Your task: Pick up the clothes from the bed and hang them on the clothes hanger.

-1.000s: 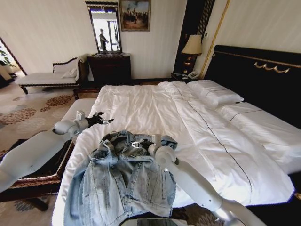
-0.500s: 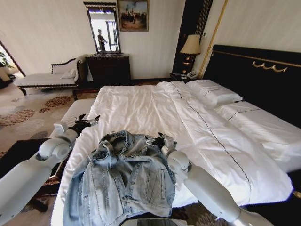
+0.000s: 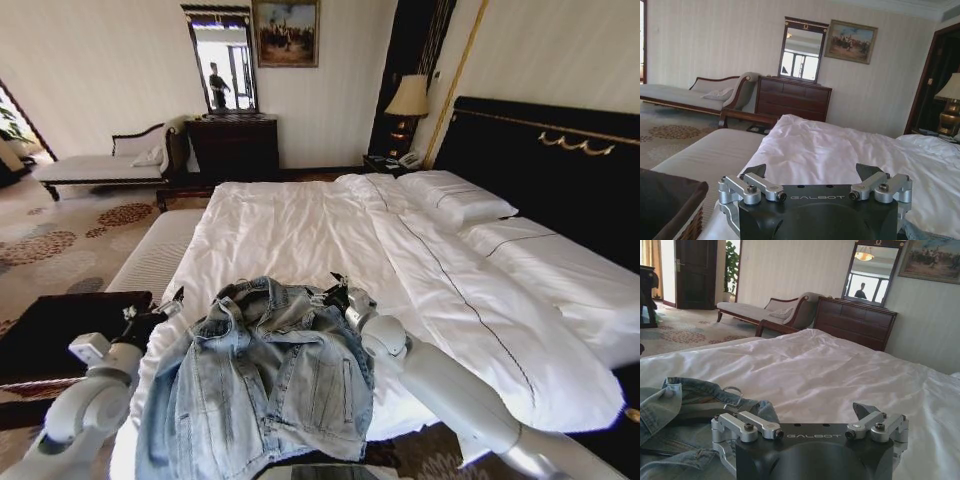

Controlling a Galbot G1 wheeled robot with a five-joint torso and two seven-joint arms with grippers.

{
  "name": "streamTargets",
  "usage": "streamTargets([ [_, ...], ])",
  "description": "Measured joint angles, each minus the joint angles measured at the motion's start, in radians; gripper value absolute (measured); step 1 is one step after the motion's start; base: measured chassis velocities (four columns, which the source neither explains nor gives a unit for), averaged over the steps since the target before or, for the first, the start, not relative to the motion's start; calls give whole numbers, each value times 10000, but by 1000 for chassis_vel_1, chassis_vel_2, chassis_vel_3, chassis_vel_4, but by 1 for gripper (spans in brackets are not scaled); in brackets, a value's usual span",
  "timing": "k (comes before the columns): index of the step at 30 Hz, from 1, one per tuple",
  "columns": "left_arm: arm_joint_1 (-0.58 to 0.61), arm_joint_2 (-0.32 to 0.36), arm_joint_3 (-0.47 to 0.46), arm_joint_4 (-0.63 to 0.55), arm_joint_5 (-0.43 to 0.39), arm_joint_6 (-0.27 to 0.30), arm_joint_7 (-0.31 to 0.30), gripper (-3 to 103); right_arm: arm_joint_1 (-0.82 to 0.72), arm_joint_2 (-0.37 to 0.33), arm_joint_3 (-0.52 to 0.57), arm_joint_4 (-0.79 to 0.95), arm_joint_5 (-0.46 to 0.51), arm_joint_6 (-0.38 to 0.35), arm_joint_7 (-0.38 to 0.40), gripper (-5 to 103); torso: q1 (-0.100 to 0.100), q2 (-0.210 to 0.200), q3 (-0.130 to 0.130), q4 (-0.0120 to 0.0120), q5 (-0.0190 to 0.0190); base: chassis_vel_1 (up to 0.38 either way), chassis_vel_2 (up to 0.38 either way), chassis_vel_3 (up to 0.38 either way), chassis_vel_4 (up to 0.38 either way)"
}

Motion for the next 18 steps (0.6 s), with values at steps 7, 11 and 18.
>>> streamTargets([
  [7, 1005, -1070, -412, -222, 441, -253, 299, 100, 2321, 1227, -2384, -1709, 504, 262, -363, 100, 1, -2, 2, -5, -3, 0, 0, 0, 0],
  [11, 1433, -1481, -591, -414, 513, -401, 470, 100, 3555, 2244, -3481, -2729, 885, 413, -606, 100, 1, -2, 1, -3, -6, 0, 0, 0, 0],
  [18, 2216, -1978, -832, -396, 450, -966, 729, 100, 5061, 3933, -5131, -4815, 1210, 637, -1381, 100, 2, -1, 1, -2, -7, 0, 0, 0, 0],
])
